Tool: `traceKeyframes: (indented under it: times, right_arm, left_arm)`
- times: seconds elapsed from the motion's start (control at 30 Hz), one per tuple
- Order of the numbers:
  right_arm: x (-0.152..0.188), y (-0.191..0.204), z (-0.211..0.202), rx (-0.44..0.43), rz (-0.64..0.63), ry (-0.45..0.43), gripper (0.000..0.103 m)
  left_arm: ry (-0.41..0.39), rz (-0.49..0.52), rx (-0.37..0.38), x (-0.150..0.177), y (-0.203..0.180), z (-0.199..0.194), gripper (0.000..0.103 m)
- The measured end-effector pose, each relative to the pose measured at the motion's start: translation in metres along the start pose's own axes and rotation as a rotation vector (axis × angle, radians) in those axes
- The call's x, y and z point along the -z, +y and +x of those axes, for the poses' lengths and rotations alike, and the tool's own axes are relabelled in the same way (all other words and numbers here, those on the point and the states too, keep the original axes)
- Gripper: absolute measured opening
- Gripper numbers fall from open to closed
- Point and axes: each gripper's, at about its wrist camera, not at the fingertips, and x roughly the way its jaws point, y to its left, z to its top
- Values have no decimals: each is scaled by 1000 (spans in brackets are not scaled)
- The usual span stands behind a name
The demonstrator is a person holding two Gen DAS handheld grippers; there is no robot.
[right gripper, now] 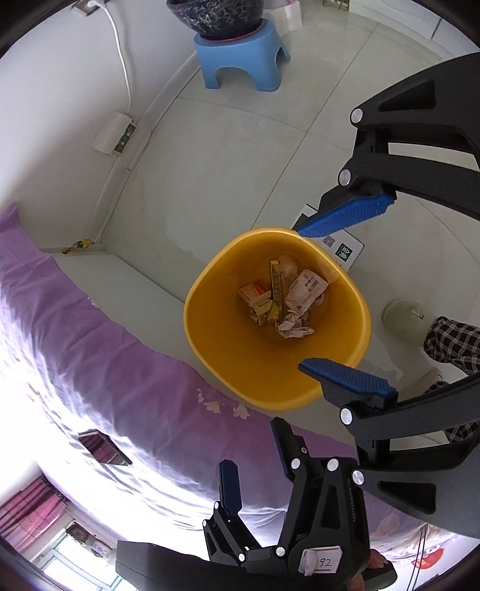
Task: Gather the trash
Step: 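Move both tools back to the last items on the plaid cloth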
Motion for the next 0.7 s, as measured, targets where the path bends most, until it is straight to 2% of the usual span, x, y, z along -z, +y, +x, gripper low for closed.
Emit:
traceKeyframes:
  times: [0.27,0.5,0.7]
  right_arm:
    - [7,5,-51,20,32,-47,69]
    - [17,22,-115,57,39,-97,69]
    - [23,52,-172,54,1,-169,69]
  left_arm:
    - [-73,-40,-1,4,8,-60,72]
    - [-197,-74,6,11,8,-142,73]
    - [-300,-138,-2,40,21,-215,77]
